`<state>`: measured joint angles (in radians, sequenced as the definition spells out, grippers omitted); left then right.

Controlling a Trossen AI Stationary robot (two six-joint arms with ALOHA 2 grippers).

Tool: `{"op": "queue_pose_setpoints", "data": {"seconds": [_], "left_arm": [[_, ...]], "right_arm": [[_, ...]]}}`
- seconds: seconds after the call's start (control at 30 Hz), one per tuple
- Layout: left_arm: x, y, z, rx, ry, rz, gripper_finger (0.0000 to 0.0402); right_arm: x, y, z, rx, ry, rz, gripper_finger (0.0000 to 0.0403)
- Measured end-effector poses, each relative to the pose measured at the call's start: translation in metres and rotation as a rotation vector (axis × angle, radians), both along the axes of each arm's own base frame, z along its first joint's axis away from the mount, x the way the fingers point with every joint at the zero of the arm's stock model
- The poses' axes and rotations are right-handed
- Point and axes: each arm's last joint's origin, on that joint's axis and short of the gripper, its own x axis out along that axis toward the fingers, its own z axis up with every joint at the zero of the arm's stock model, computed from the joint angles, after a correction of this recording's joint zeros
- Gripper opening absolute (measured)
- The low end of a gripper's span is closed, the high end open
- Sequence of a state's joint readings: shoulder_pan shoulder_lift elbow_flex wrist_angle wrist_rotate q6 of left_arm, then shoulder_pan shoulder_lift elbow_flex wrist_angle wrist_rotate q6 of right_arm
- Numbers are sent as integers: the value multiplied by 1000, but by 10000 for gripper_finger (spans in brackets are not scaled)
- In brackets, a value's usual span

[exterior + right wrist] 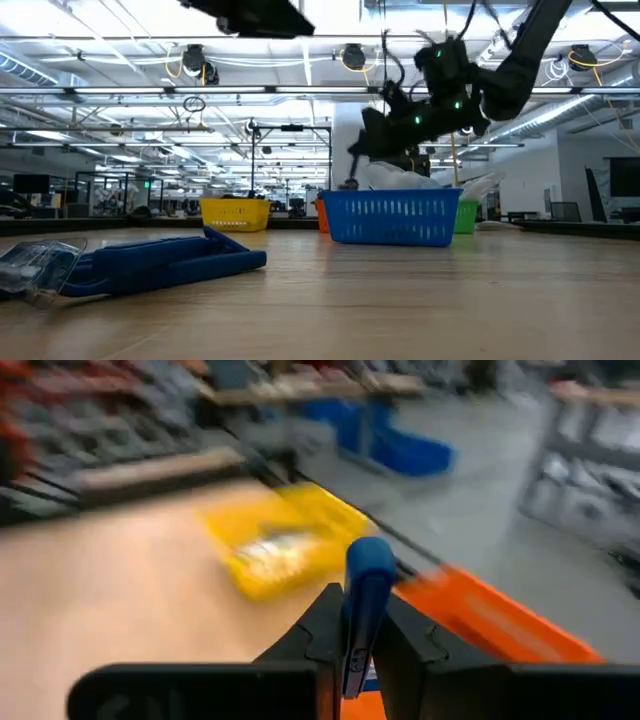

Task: Pick & Place Travel size toiletries
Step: Put the blue razor into the orange basket

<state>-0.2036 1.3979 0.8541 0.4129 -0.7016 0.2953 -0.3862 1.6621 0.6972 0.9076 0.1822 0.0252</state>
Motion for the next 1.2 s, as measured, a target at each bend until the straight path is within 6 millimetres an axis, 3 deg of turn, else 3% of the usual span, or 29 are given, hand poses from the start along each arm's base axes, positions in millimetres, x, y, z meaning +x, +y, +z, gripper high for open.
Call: {"op": "queue_pose_setpoints", "data": {"seconds": [0.17, 0.37, 0.57, 0.77, 0.87, 1.07, 1.2], "left_arm": [[-4, 14, -24, -172, 114, 139, 271], [-10, 27, -36, -318, 138, 249, 271], [-10, 34, -37, -380, 125, 264, 271], [-10, 35, -38, -411, 127, 257, 271], [-10, 34, -39, -434, 138, 223, 271], [-9, 34, -39, -442, 142, 208, 271], [-9, 33, -39, -449, 144, 204, 271]], "right_arm": [[-7, -33, 9, 27, -11, -95, 24], [-3, -57, 18, 53, -21, -93, 24], [13, -72, 2, 82, 45, -107, 32], [19, -79, -17, 83, 100, -167, 84], [19, -79, -16, 62, 109, -146, 122], [20, -75, -4, 88, 58, -30, 204], [18, -63, 19, 156, -6, 96, 240]]}}
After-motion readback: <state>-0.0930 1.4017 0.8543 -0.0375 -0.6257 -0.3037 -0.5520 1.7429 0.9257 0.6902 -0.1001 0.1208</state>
